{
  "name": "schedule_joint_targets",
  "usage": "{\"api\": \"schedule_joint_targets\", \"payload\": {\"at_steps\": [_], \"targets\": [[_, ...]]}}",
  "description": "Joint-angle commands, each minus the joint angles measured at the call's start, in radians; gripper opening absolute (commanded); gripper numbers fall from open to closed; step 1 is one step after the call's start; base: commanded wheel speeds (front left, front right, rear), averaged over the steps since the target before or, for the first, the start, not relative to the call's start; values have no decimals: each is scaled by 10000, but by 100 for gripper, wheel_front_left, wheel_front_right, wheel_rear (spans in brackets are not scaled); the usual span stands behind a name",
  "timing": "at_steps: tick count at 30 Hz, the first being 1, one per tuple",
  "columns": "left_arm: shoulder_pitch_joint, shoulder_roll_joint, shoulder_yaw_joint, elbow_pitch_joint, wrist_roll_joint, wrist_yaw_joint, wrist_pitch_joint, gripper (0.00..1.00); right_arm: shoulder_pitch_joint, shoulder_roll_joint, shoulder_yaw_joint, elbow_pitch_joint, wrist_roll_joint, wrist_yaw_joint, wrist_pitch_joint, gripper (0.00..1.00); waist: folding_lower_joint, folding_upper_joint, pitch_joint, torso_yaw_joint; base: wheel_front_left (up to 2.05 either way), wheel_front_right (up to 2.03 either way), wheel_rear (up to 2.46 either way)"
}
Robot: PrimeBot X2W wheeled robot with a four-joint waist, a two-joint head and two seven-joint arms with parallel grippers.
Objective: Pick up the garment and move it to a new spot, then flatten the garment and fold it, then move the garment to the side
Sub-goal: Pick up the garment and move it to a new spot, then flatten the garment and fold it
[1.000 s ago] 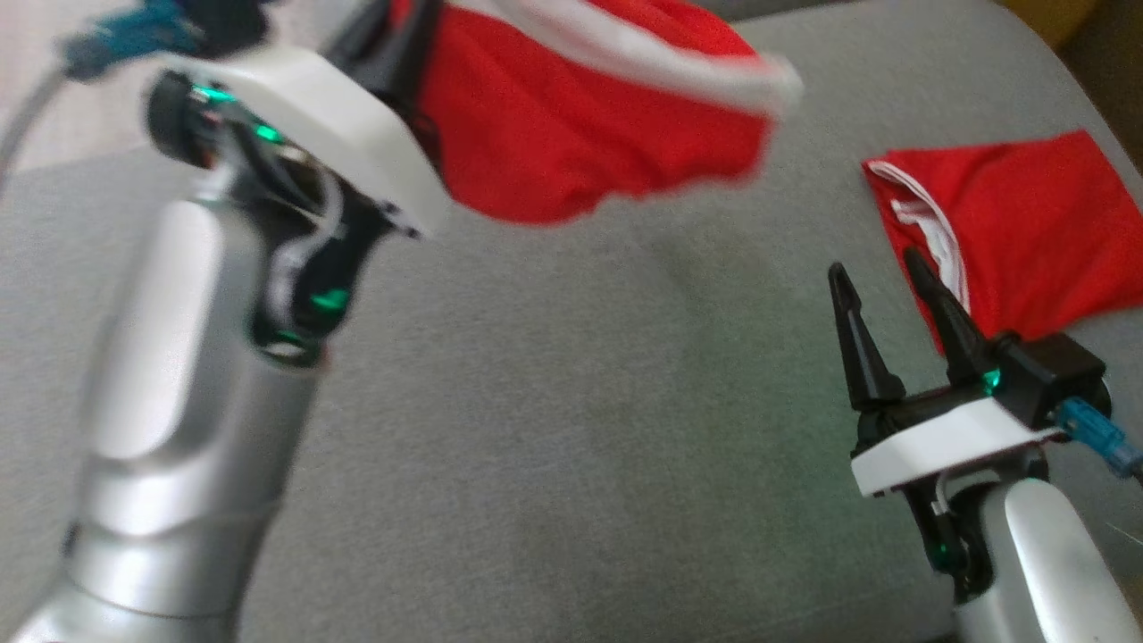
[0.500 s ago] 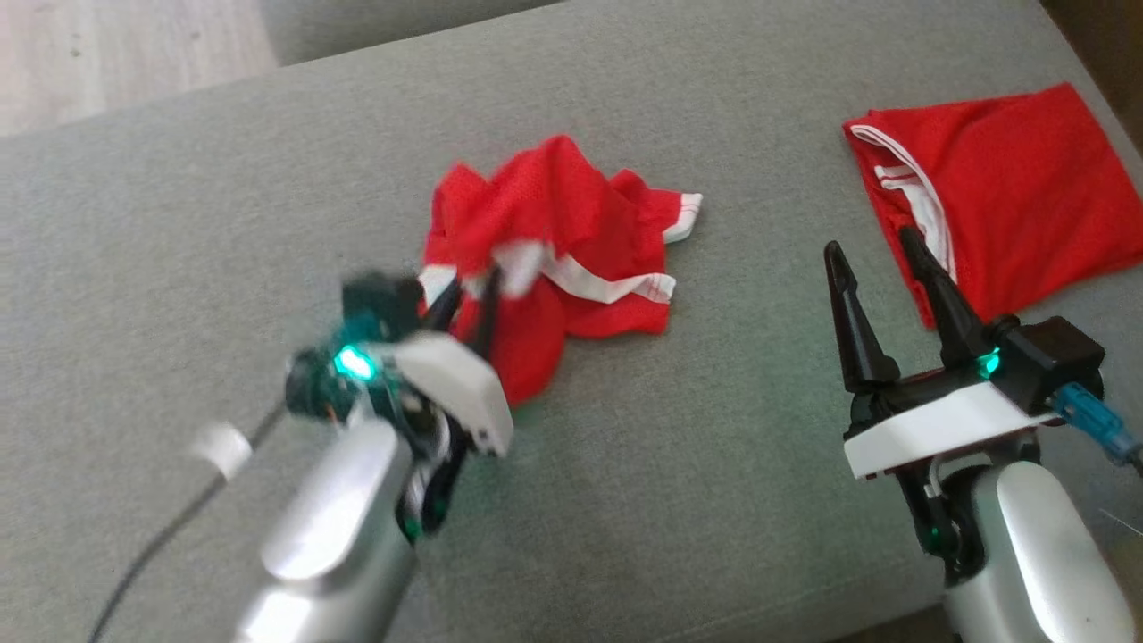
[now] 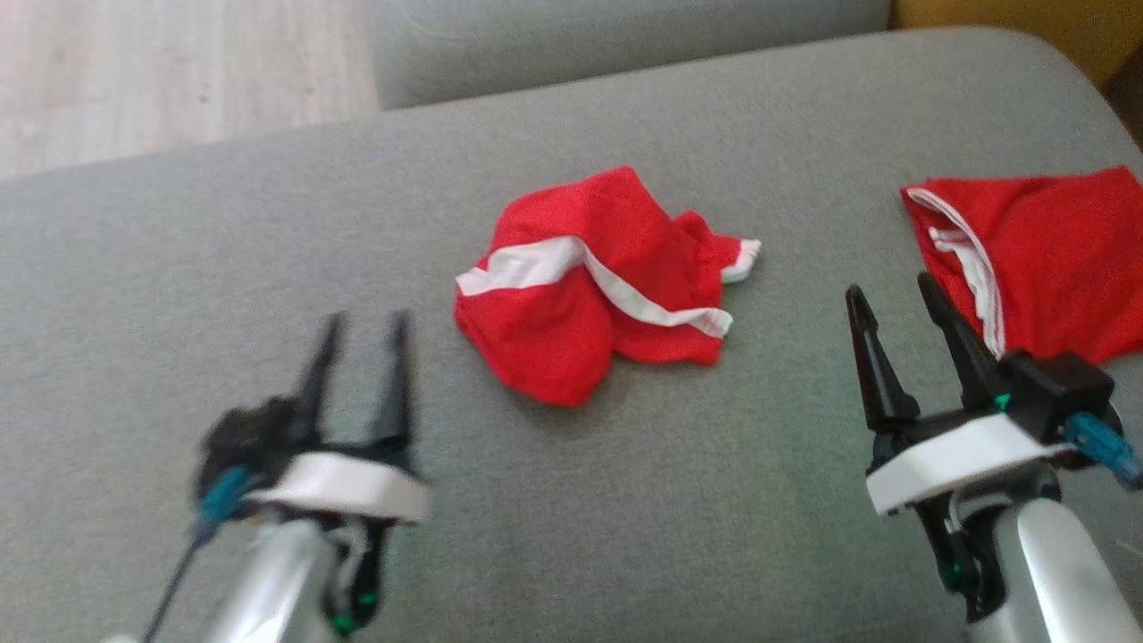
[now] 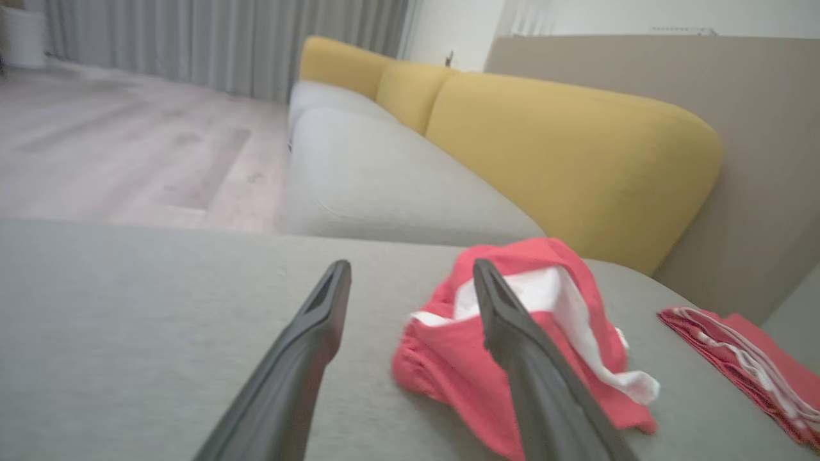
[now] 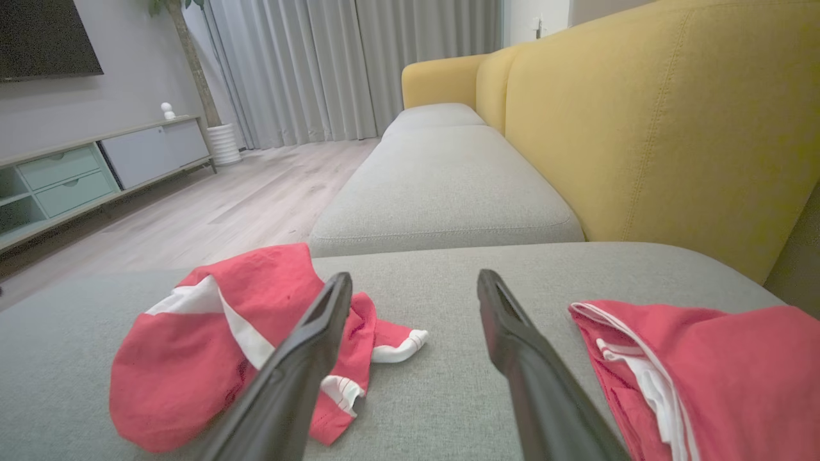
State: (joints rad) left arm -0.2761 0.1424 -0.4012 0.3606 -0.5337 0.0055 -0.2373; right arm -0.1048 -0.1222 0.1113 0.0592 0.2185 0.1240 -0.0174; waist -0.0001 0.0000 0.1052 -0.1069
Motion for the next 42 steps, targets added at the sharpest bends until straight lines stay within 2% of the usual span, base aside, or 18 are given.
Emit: {"api": "schedule_joint_targets", "payload": {"at_steps": [1,5,9,13,25,33,37,42], "targets": [[-153,337,590,-469,71,130,-153,100,-117,-128,124,-420,-72,67,39,100,1,0,-266,247,0,0,0],[617,912,1495,-1118,447,330,-235,100,200,-63,56,-416,-47,67,169,100,1,0,-573,438,0,0,0],[1589,1073,2350,-1783,661,524,-241,100,548,51,0,-362,0,67,224,100,1,0,-845,554,0,0,0],[2362,1177,2728,-2167,750,645,-242,100,841,156,-96,-308,23,67,225,100,1,0,-990,604,0,0,0],[2658,1272,2520,-2402,849,733,-110,100,1006,325,-278,-80,-94,67,178,100,1,0,-858,589,0,0,0],[2339,1330,2484,-2550,877,780,-80,100,201,420,361,147,144,67,486,100,1,0,-391,637,0,0,0],[2006,1315,2386,-2679,941,772,-64,100,-710,494,600,783,251,67,939,100,1,0,68,804,0,0,0],[1509,1221,2183,-2701,1020,668,-79,100,-1824,616,611,2361,185,67,1473,100,1,0,617,1126,0,0,0]]}}
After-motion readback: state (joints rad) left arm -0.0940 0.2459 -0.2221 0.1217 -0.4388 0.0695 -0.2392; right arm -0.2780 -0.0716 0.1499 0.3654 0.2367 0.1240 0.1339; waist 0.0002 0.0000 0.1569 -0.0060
